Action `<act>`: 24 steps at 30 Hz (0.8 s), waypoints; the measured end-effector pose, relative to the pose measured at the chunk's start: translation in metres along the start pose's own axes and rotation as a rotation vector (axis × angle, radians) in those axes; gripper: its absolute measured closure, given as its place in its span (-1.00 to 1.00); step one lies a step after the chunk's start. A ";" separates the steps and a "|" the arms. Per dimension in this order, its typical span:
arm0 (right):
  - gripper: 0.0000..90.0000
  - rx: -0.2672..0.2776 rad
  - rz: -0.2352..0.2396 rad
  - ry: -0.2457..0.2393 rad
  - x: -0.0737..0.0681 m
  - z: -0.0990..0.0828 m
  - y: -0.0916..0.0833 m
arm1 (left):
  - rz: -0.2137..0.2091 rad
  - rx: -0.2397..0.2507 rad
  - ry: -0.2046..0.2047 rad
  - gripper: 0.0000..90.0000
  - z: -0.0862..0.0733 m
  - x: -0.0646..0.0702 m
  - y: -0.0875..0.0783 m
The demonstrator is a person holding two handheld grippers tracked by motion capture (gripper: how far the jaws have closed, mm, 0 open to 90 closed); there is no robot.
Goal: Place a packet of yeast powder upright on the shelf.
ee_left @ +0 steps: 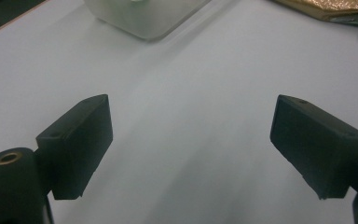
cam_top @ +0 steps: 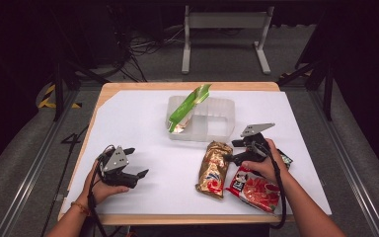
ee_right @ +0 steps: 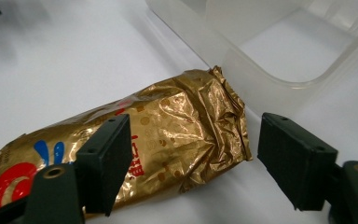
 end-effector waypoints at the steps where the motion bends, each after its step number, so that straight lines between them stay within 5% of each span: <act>1: -0.47 -0.018 -0.004 0.022 0.002 0.000 0.006 | -0.002 -0.002 0.002 -0.69 0.000 0.001 0.000; 14: -0.64 -0.126 0.033 0.119 0.005 -0.010 0.031 | -0.017 -0.014 0.022 -0.69 0.000 0.006 0.004; 18: -0.49 -0.132 0.055 0.138 0.005 -0.009 0.031 | -0.022 -0.021 0.029 -0.69 -0.001 0.007 0.005; 20: -0.31 -0.126 0.084 0.146 0.001 -0.007 0.031 | -0.025 -0.023 0.030 -0.69 -0.001 0.007 0.005; 24: 0.19 -0.092 0.066 0.172 0.005 -0.003 0.026 | -0.023 -0.028 0.030 -0.69 -0.002 0.007 0.006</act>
Point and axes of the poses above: each handheld gripper's, and its own axes: y roughly forward along the jaws, z roughly out of its top, x roughly to its right, the point moved 10 cm from there along y, roughly forward along the jaws, and after that the axes turned 4 degrees about x, right-handed, at the moved point
